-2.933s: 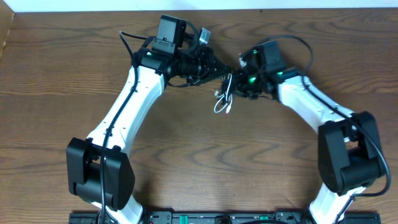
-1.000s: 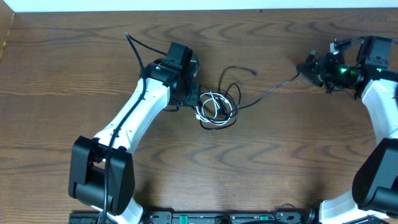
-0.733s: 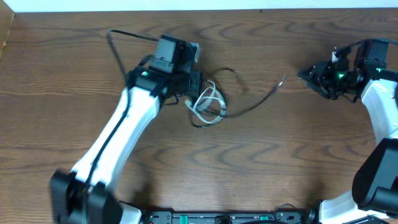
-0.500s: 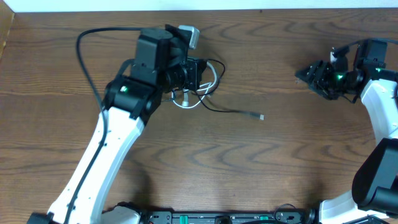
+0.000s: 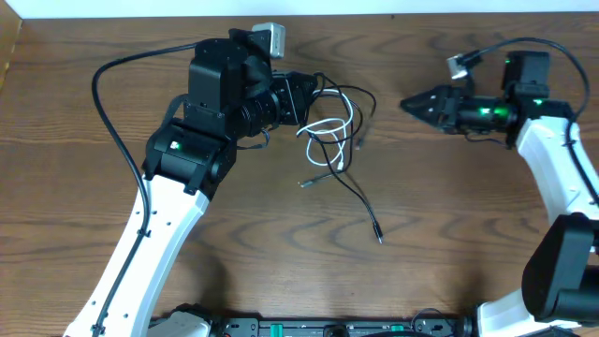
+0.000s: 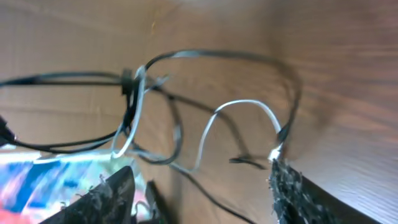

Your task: Untangle cables

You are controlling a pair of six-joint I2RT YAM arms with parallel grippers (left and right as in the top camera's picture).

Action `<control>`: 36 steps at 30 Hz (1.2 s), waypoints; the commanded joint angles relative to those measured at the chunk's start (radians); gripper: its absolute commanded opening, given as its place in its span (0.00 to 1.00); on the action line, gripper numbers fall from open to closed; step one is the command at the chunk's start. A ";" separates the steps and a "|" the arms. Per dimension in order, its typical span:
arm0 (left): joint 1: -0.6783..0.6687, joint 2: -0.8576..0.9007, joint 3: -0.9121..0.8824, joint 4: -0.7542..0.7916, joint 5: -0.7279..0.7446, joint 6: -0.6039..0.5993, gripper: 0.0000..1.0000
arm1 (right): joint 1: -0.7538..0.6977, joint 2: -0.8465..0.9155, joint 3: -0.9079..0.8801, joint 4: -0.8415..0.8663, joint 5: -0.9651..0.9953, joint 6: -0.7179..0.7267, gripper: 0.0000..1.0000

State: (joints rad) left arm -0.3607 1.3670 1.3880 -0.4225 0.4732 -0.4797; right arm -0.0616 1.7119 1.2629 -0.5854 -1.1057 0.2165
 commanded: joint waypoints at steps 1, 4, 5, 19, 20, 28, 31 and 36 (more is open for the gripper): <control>0.005 -0.014 0.019 0.007 0.017 -0.092 0.07 | 0.077 -0.027 0.017 -0.001 0.029 0.043 0.63; 0.005 -0.014 0.019 0.007 0.017 -0.138 0.07 | 0.147 -0.021 0.016 0.002 0.179 0.158 0.59; 0.005 -0.014 0.019 0.007 0.017 -0.145 0.07 | 0.168 -0.015 0.016 0.010 0.216 0.190 0.58; -0.002 -0.014 0.019 0.006 0.018 -0.147 0.07 | 0.327 0.123 0.016 0.175 0.357 0.372 0.50; -0.002 -0.014 0.019 0.006 0.018 -0.147 0.07 | 0.327 0.123 0.016 0.174 0.374 0.370 0.50; -0.002 -0.014 0.019 -0.061 0.043 0.075 0.07 | 0.232 0.068 0.044 0.201 0.180 0.107 0.58; -0.002 -0.011 0.019 -0.095 0.043 0.091 0.08 | 0.201 0.031 0.047 0.202 0.066 0.027 0.63; -0.004 0.002 0.018 -0.104 0.043 0.090 0.08 | 0.230 0.016 0.046 0.211 -0.090 -0.060 0.65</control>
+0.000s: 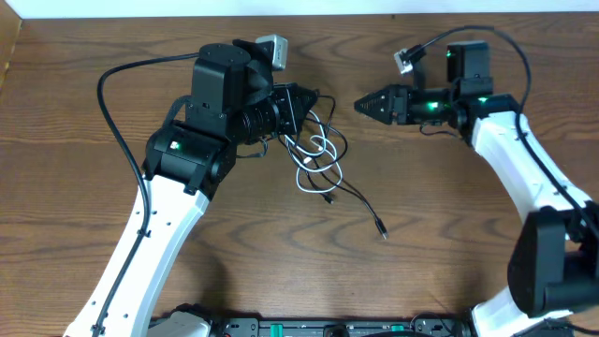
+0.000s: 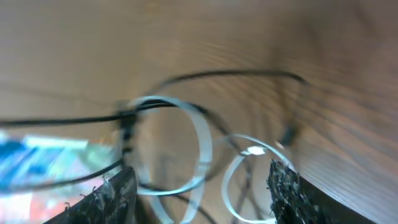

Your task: Untangle cables

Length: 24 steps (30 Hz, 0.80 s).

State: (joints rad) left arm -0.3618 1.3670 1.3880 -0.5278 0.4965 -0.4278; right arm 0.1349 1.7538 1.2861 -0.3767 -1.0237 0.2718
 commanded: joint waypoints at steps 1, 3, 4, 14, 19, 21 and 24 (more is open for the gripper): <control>-0.003 0.003 0.018 0.002 0.020 0.039 0.07 | 0.047 -0.024 0.023 -0.002 -0.162 -0.119 0.65; -0.003 0.005 0.018 0.002 0.020 0.034 0.08 | 0.079 -0.016 0.022 -0.010 -0.116 -0.120 0.65; -0.003 0.005 0.018 0.002 0.020 0.034 0.07 | 0.095 -0.010 0.022 -0.017 -0.084 -0.120 0.64; -0.003 0.005 0.018 0.006 0.014 0.031 0.07 | 0.206 0.078 0.021 -0.063 0.186 -0.053 0.19; 0.008 0.005 0.018 0.005 -0.012 0.062 0.08 | 0.175 0.076 0.021 -0.221 0.720 0.227 0.01; 0.021 0.005 0.018 0.000 -0.032 0.090 0.07 | 0.150 0.076 0.021 -0.276 0.848 0.240 0.01; 0.048 0.005 0.018 -0.008 -0.080 0.103 0.07 | 0.109 0.077 0.021 -0.352 0.970 0.240 0.01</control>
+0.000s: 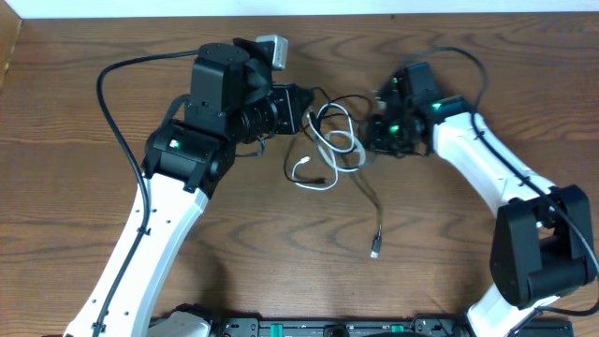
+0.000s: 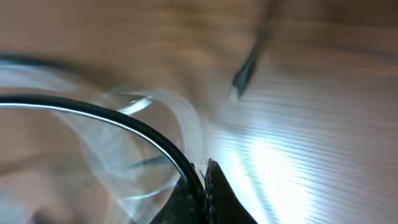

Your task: Untangle cables

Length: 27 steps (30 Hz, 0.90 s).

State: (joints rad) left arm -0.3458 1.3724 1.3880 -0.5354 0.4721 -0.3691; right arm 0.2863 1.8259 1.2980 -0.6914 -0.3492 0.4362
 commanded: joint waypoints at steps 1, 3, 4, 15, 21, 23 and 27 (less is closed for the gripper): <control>0.043 0.000 0.018 0.000 -0.070 0.044 0.08 | -0.055 0.005 0.009 -0.061 0.328 0.075 0.01; 0.068 -0.001 0.019 0.002 -0.082 0.044 0.07 | -0.075 0.005 0.009 -0.105 0.388 0.076 0.01; 0.079 -0.001 0.019 0.002 -0.085 0.044 0.07 | -0.084 0.005 0.009 -0.122 0.418 0.075 0.01; 0.200 -0.033 0.019 -0.005 -0.084 0.063 0.07 | -0.172 0.005 0.008 -0.226 0.580 0.075 0.01; 0.206 -0.052 0.019 -0.048 -0.132 0.118 0.07 | -0.245 0.005 0.007 -0.238 0.584 0.072 0.01; 0.206 -0.061 0.019 -0.064 -0.177 0.118 0.07 | -0.282 0.005 0.007 -0.248 0.584 0.070 0.01; 0.206 -0.069 0.019 -0.082 -0.231 0.118 0.07 | -0.373 0.005 0.006 -0.265 0.583 0.060 0.01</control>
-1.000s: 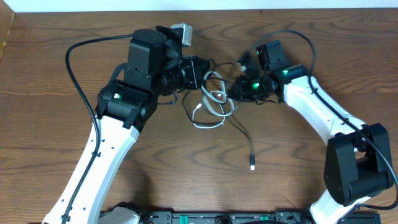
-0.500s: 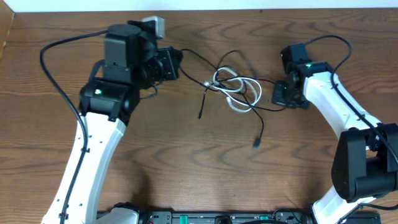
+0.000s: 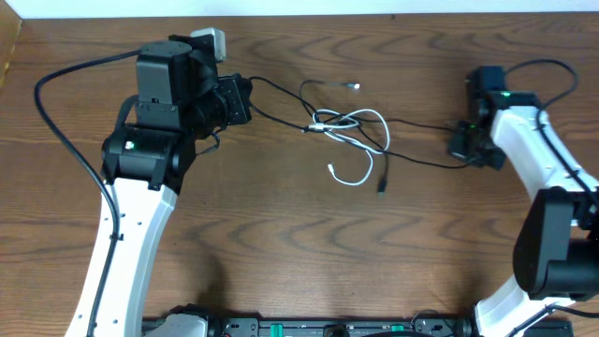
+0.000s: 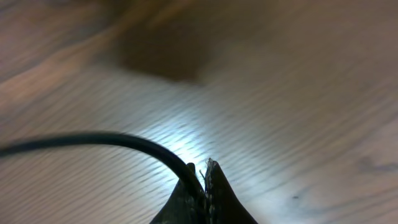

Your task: Untangle cables

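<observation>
Black and white cables lie spread across the middle of the wooden table. The white cable (image 3: 367, 120) loops through the knot, and one of its ends (image 3: 341, 178) curls toward the front. A black cable (image 3: 416, 159) runs stretched from my left gripper (image 3: 247, 103), through the knot (image 3: 323, 124), to my right gripper (image 3: 459, 146). A black plug (image 3: 382, 187) hangs loose below the knot. In the right wrist view my right gripper (image 4: 204, 167) is shut on the black cable (image 4: 112, 140), just above the wood. My left gripper's fingers are mostly hidden under its wrist; the cable leaves from them.
The left arm's own supply cable (image 3: 51, 89) arcs out over the table's left side. The right arm's supply cable (image 3: 552, 65) loops at the far right. The table's back edge (image 3: 374, 13) runs along the top of the view.
My left gripper has moved left and my right gripper right, each holding its cable. The bunched tangle is now drawn out into a long line with a small knot in the middle.
At first my left gripper held the tangle while my right gripper hung open far to the right. Then the right gripper was open close to the tangle, and later shut on a black cable at it. Now the grippers are far apart and the cables are spread.
</observation>
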You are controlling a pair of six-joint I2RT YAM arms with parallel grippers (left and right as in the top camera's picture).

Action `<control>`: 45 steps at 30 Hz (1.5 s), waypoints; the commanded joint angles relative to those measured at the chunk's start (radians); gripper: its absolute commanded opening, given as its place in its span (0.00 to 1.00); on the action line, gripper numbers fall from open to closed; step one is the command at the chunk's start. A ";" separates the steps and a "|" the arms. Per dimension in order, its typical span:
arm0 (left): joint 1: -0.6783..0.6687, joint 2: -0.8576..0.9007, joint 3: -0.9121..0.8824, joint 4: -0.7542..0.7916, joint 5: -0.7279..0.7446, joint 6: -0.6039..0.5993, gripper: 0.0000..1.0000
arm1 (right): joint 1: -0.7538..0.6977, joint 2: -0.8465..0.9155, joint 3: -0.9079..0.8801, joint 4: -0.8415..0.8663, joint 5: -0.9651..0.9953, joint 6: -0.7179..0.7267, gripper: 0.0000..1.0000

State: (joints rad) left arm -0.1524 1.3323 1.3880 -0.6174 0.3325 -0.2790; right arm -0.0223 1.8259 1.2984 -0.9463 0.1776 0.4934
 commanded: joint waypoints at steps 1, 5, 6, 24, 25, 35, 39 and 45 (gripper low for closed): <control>0.012 -0.029 0.019 -0.005 -0.100 0.028 0.07 | -0.089 0.005 0.006 -0.014 0.055 0.003 0.01; 0.012 -0.029 0.019 -0.028 -0.116 0.028 0.07 | -0.181 0.005 0.006 -0.019 -0.014 -0.039 0.01; 0.012 -0.029 0.019 -0.032 -0.121 0.028 0.08 | -0.203 0.005 0.006 -0.019 -0.031 -0.043 0.01; 0.067 -0.027 0.019 -0.123 -0.330 -0.153 0.07 | -0.454 0.005 0.006 0.005 -0.378 -0.185 0.01; 0.067 -0.026 0.019 -0.122 -0.310 -0.153 0.08 | -0.452 0.005 0.006 0.009 -0.417 -0.212 0.01; 0.014 0.003 0.019 -0.070 0.141 0.071 0.07 | -0.348 0.004 0.014 0.044 -0.777 -0.502 0.05; -0.011 0.002 0.019 0.003 0.343 0.141 0.07 | -0.298 -0.010 0.037 0.021 -0.851 -0.578 0.47; -0.015 0.001 0.019 0.171 0.533 0.020 0.07 | -0.227 -0.071 0.134 -0.065 -0.875 -0.606 0.85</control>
State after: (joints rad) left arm -0.1665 1.3300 1.3880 -0.4908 0.7017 -0.2047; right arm -0.2783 1.8164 1.3666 -0.9939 -0.6346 -0.0586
